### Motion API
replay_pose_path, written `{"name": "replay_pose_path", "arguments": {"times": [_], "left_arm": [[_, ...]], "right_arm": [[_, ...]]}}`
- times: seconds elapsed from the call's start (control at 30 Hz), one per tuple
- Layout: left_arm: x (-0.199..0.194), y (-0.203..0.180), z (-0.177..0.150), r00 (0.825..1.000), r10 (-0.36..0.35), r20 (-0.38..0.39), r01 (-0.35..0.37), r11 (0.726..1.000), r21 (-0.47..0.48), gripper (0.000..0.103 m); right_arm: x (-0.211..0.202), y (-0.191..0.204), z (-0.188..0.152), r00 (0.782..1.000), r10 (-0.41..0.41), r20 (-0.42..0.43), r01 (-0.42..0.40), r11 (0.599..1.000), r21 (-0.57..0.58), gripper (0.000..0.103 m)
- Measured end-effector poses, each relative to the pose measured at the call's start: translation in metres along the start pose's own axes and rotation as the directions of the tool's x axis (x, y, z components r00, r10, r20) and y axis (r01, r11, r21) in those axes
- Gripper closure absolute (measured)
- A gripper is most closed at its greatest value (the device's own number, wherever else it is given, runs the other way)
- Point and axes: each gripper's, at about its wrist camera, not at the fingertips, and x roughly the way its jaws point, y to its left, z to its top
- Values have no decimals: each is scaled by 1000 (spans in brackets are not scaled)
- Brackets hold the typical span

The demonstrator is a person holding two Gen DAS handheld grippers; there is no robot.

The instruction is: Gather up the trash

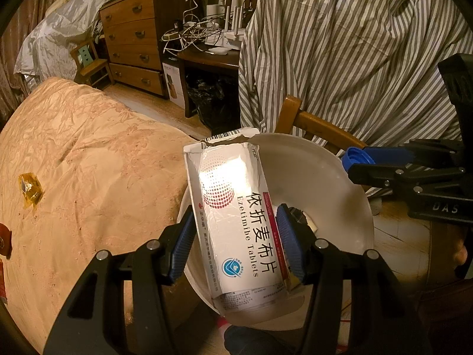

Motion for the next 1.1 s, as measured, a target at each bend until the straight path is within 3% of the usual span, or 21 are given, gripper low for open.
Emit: {"name": "replay_pose_path", "arguments": {"times": [0.17,0.2,0.23,0.27,0.3,0.33,0.97,1.1], "left_arm": [[1,-1,0,1000,8,1,-8,1000,2,49],[1,-1,0,1000,17,2,-17,1000,4,48],[1,-1,0,1000,22,5,-22,1000,5,48],[1,-1,0,1000,29,2,-29,1000,0,41],[2,0,0,999,33,2,-33,999,-6,32],[2,1,0,999,39,6,-39,999,-11,30],[-11,5,-6,996,83,36,-82,996,-29,26],[-17,8,-12,995,86,49,-84,996,-35,18]], "right_arm": [[1,2,0,1000,5,3,-5,1000,3,62],[1,1,0,1000,6,5,-6,1000,5,56],[0,1,1,1000,6,12,-6,1000,10,44],[0,-1,1,1000,7,18,-7,1000,13,41],[-1,-2,1,1000,10,24,-10,1000,17,41],[-2,-2,1,999,14,28,-15,1000,22,41],[-10,10,-12,997,52,61,-53,999,6,36],[-20,15,-18,995,55,86,-54,999,-5,33]]}}
